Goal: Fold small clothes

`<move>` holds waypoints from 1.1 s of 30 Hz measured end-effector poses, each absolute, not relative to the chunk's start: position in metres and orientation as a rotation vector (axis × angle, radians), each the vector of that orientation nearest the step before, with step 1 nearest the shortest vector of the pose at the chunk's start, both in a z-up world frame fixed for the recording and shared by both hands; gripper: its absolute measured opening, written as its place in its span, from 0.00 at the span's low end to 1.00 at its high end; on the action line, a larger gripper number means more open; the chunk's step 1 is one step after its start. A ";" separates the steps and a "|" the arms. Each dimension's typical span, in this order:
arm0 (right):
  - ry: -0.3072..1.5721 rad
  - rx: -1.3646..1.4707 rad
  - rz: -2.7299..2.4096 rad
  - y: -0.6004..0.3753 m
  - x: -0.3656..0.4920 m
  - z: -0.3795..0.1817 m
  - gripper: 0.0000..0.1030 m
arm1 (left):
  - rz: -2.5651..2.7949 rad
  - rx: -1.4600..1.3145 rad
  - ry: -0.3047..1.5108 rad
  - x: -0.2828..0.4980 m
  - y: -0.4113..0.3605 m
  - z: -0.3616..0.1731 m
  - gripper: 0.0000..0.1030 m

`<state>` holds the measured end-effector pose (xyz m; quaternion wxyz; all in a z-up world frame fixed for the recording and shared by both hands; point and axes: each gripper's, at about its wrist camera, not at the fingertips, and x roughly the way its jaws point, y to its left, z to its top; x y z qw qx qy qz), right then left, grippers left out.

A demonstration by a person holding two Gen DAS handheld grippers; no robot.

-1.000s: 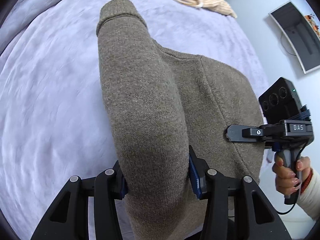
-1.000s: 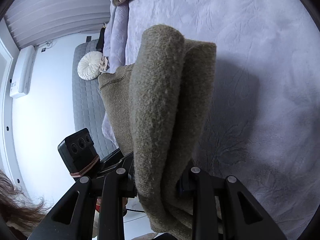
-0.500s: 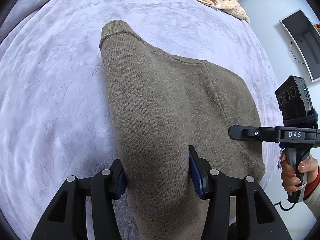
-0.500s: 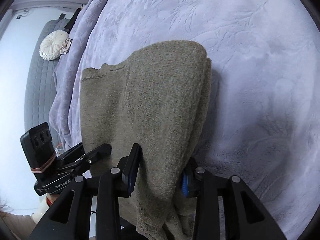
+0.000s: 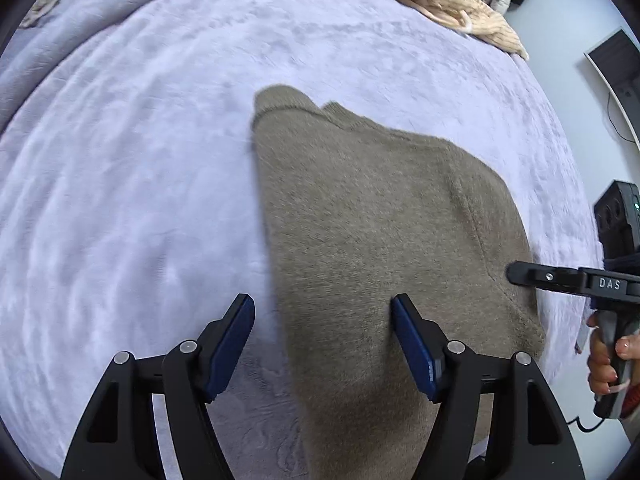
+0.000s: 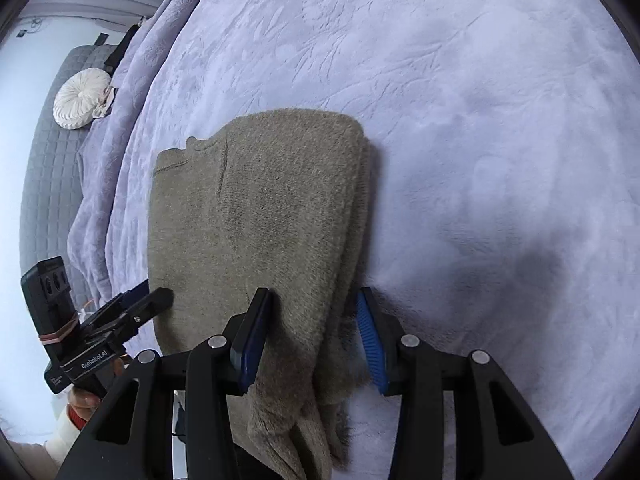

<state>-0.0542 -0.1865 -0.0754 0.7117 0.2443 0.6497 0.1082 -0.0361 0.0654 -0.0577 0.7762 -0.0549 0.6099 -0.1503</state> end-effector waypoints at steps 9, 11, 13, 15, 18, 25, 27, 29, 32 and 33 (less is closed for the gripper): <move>1.315 0.389 0.232 -0.170 -0.075 -0.016 0.07 | -0.445 -0.121 1.260 -0.047 0.061 -0.023 0.70; 1.315 0.385 0.259 -0.159 -0.078 -0.012 0.07 | -0.484 -0.109 1.272 -0.050 0.051 -0.026 0.70; 1.335 0.363 0.293 -0.145 -0.079 -0.016 0.07 | -0.488 -0.095 1.304 -0.052 0.041 -0.039 0.70; 1.372 0.296 0.294 -0.131 -0.080 -0.030 0.07 | -0.462 -0.075 1.329 -0.055 0.034 -0.056 0.70; 1.415 0.215 0.281 -0.124 -0.082 -0.056 0.06 | -0.431 -0.038 1.335 -0.059 0.031 -0.071 0.70; 1.395 0.195 0.285 -0.128 -0.084 -0.079 0.03 | -0.408 -0.055 1.344 -0.059 0.032 -0.086 0.70; 1.391 0.190 0.275 -0.129 -0.086 -0.076 0.03 | -0.397 -0.047 1.340 -0.060 0.030 -0.085 0.70; 1.387 0.178 0.261 -0.128 -0.089 -0.074 0.03 | -0.385 -0.041 1.340 -0.062 0.029 -0.084 0.73; 1.390 0.181 0.233 -0.121 -0.089 -0.075 0.03 | -0.350 -0.074 1.366 -0.062 0.031 -0.089 0.78; 1.391 0.185 0.225 -0.121 -0.089 -0.075 0.03 | -0.341 -0.109 1.379 -0.061 0.034 -0.091 0.78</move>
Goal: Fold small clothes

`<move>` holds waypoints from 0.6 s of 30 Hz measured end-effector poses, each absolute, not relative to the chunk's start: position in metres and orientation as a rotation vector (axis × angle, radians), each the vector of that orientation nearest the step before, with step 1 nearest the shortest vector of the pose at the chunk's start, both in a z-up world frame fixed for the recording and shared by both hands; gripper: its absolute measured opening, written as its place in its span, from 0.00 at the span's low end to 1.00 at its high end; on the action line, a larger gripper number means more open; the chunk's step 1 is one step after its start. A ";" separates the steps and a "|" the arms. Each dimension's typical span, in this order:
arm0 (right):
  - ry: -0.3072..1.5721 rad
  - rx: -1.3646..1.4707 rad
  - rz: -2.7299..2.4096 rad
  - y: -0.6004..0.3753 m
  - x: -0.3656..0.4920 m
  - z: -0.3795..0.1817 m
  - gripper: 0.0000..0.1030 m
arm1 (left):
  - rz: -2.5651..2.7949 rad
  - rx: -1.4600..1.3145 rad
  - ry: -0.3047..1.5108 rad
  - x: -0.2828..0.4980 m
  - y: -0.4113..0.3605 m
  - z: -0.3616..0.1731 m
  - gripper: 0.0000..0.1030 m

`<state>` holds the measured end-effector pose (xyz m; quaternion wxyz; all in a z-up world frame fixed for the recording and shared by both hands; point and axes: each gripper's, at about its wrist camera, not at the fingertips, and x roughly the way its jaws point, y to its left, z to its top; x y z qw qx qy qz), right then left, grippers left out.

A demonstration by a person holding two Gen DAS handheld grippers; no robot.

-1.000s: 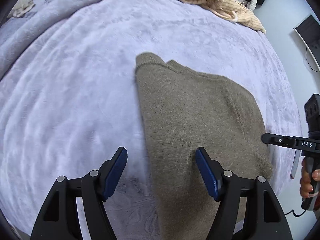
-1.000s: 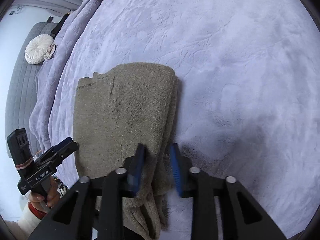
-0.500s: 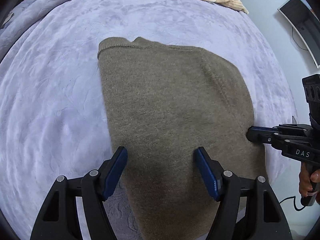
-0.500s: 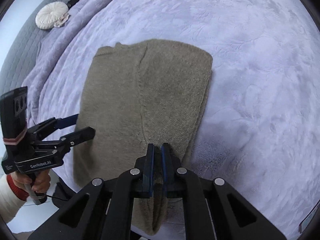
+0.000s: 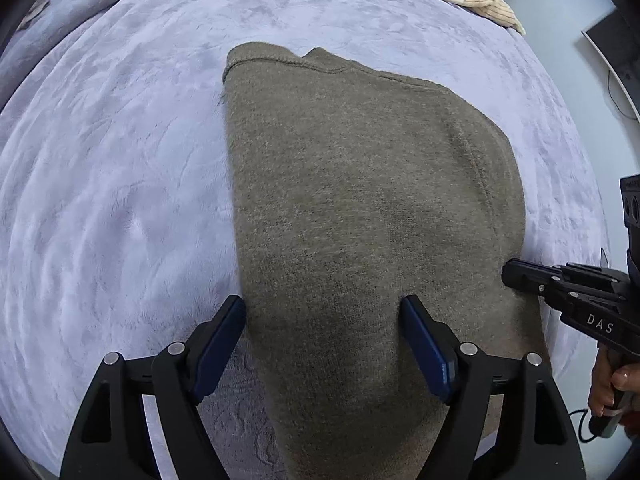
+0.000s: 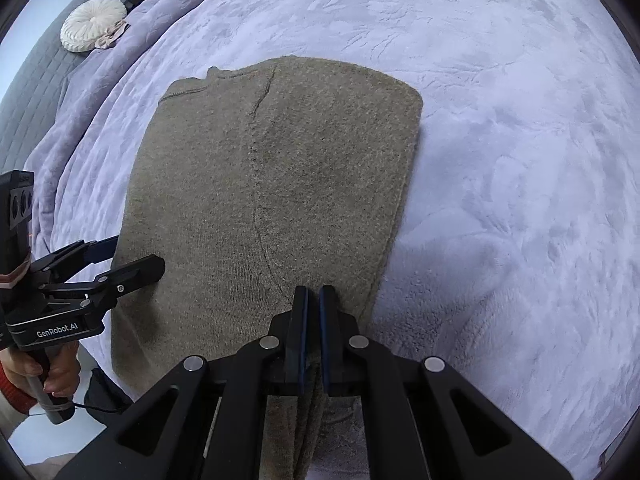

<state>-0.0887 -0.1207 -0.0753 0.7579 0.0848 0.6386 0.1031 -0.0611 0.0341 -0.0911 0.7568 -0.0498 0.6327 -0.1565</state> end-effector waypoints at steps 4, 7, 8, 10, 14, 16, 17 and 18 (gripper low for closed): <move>1.388 0.195 0.201 -0.119 -0.090 -0.076 0.03 | -0.314 -0.160 1.397 -0.064 0.038 -0.094 0.78; 1.406 0.192 0.192 -0.119 -0.092 -0.068 0.04 | -0.298 -0.119 1.393 -0.068 0.037 -0.084 0.78; 1.412 0.195 0.190 -0.119 -0.093 -0.065 0.07 | -0.292 -0.101 1.391 -0.069 0.038 -0.080 0.78; 1.422 0.202 0.182 -0.120 -0.096 -0.057 0.08 | -0.275 -0.061 1.383 -0.075 0.042 -0.070 0.78; 1.399 0.236 0.225 -0.122 -0.112 -0.032 0.08 | -0.327 -0.057 1.342 -0.092 0.050 -0.040 0.78; 1.396 0.243 0.289 -0.116 -0.123 -0.023 0.08 | -0.417 -0.079 1.354 -0.104 0.046 -0.028 0.78; 1.409 0.227 0.313 -0.111 -0.128 -0.022 0.08 | -0.461 -0.085 1.370 -0.111 0.043 -0.026 0.78; 1.433 0.204 0.331 -0.106 -0.135 -0.024 0.08 | -0.500 -0.086 1.388 -0.118 0.038 -0.027 0.78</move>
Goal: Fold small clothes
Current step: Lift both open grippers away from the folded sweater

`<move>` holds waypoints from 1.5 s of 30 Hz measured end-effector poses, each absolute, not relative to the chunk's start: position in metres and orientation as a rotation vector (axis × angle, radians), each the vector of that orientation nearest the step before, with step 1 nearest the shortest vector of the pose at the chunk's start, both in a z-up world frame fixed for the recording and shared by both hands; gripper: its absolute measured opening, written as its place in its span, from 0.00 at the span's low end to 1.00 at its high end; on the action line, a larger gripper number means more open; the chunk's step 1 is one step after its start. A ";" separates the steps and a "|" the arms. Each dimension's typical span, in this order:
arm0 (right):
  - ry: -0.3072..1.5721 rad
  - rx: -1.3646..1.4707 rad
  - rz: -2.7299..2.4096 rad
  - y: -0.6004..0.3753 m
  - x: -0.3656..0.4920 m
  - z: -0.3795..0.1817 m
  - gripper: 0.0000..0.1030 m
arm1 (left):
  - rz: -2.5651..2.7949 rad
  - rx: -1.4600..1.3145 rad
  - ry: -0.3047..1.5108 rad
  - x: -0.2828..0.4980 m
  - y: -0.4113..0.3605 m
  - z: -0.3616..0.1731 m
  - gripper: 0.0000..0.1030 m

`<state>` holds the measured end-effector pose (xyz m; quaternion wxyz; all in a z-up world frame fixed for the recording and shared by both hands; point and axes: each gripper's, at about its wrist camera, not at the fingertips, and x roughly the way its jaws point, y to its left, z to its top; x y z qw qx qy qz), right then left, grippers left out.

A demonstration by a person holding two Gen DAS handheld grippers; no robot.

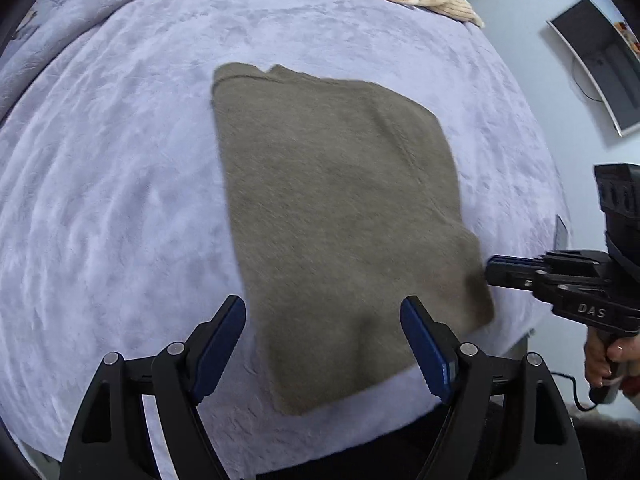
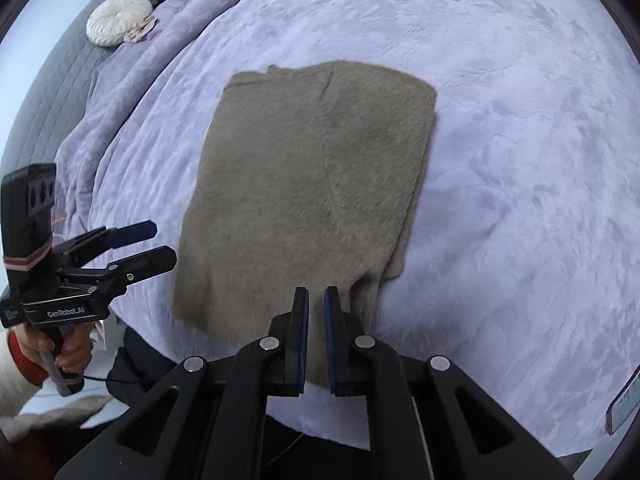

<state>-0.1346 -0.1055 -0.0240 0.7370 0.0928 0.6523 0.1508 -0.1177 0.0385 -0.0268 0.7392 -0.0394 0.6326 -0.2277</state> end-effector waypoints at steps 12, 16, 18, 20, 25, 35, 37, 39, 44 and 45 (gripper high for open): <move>1.596 0.172 0.299 -0.102 -0.151 -0.090 0.03 | -0.534 0.008 1.517 -0.153 0.006 -0.080 0.78; 1.620 0.160 0.291 -0.107 -0.154 -0.087 0.03 | -0.547 0.083 1.510 -0.160 0.004 -0.075 0.78; 1.634 0.160 0.279 -0.112 -0.156 -0.086 0.03 | -0.538 0.098 1.519 -0.162 0.006 -0.074 0.78; 1.649 0.141 0.233 -0.118 -0.158 -0.085 0.07 | -0.518 0.102 1.527 -0.163 0.013 -0.071 0.78; 1.635 0.175 0.179 -0.145 -0.161 -0.069 0.08 | -0.460 0.083 1.519 -0.158 0.023 -0.053 0.78; 1.594 0.142 0.179 -0.136 -0.136 -0.042 0.08 | -0.362 0.140 1.431 -0.146 0.004 -0.018 0.78; 1.584 0.140 0.181 -0.130 -0.131 -0.039 0.08 | -0.344 0.151 1.420 -0.144 0.002 -0.012 0.78; 1.577 0.148 0.180 -0.125 -0.127 -0.033 0.08 | -0.330 0.154 1.417 -0.143 -0.001 -0.007 0.78; 1.545 0.191 0.166 -0.110 -0.119 -0.020 0.32 | -0.301 0.108 1.424 -0.128 0.017 -0.001 0.78; 1.534 0.203 0.161 -0.108 -0.117 -0.016 0.41 | -0.292 0.096 1.421 -0.126 0.021 0.001 0.79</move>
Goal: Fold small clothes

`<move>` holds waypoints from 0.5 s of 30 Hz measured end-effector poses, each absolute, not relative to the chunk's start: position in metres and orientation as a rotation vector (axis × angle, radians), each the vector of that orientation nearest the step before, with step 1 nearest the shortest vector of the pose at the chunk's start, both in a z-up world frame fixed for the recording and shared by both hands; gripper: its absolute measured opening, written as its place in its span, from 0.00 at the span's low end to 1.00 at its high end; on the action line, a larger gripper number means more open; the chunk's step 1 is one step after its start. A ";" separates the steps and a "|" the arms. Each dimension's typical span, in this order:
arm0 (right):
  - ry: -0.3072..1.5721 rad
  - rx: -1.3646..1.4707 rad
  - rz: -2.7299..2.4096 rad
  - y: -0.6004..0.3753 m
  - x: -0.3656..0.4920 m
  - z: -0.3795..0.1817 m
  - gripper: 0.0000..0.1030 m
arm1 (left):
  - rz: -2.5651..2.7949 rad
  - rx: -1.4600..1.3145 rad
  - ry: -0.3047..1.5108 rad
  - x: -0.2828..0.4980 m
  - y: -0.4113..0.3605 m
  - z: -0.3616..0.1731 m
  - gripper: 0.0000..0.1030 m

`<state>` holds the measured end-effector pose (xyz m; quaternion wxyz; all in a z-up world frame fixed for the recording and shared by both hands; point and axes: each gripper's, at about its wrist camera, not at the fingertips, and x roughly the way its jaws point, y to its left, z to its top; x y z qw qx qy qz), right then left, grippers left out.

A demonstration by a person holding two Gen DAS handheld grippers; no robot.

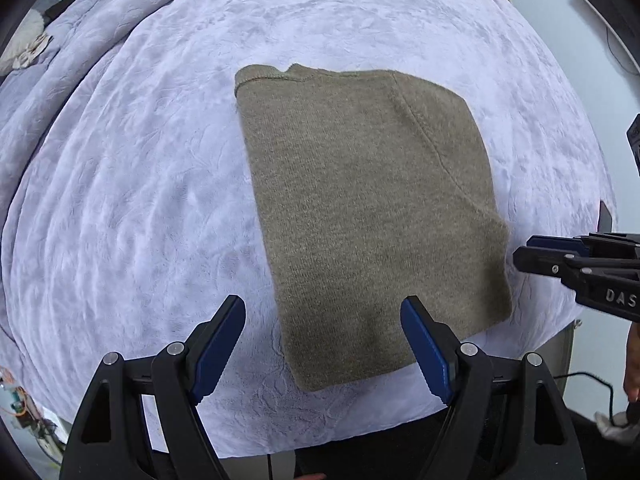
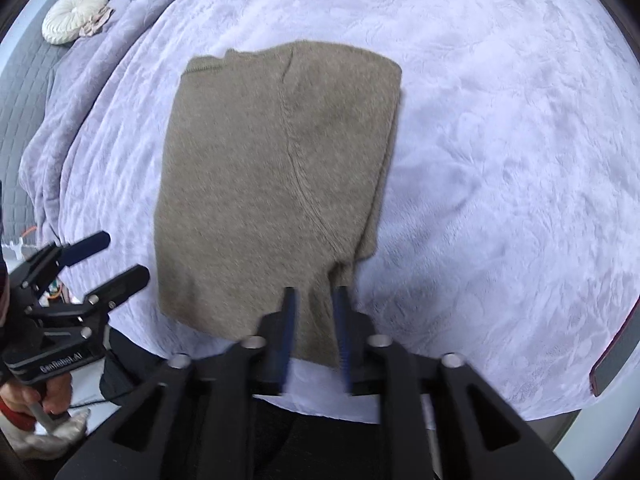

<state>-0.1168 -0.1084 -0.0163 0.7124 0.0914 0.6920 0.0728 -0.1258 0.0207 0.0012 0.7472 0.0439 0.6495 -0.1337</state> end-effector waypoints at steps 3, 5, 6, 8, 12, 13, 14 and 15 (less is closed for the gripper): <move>1.492 0.228 0.161 -0.106 -0.109 -0.005 0.62 | -0.256 0.087 1.423 -0.121 0.023 0.003 1.00; 1.475 0.217 0.153 -0.101 -0.105 -0.001 0.74 | -0.236 0.089 1.419 -0.119 0.020 0.003 1.00; 1.466 0.209 0.149 -0.098 -0.103 0.001 0.79 | -0.226 0.087 1.423 -0.117 0.020 0.003 1.00; 1.449 0.194 0.140 -0.093 -0.102 0.004 0.81 | -0.210 0.075 1.429 -0.115 0.022 0.004 1.00; 1.427 0.159 0.096 -0.093 -0.102 0.009 0.86 | -0.160 0.070 1.422 -0.112 0.026 0.007 1.00; 1.422 0.156 0.088 -0.091 -0.103 0.010 0.86 | -0.151 0.070 1.418 -0.111 0.026 0.008 1.00; 1.421 0.150 0.078 -0.090 -0.103 0.010 0.86 | -0.145 0.065 1.413 -0.110 0.027 0.010 1.00; 1.421 0.145 0.069 -0.091 -0.103 0.011 0.86 | -0.141 0.054 1.409 -0.109 0.028 0.012 1.00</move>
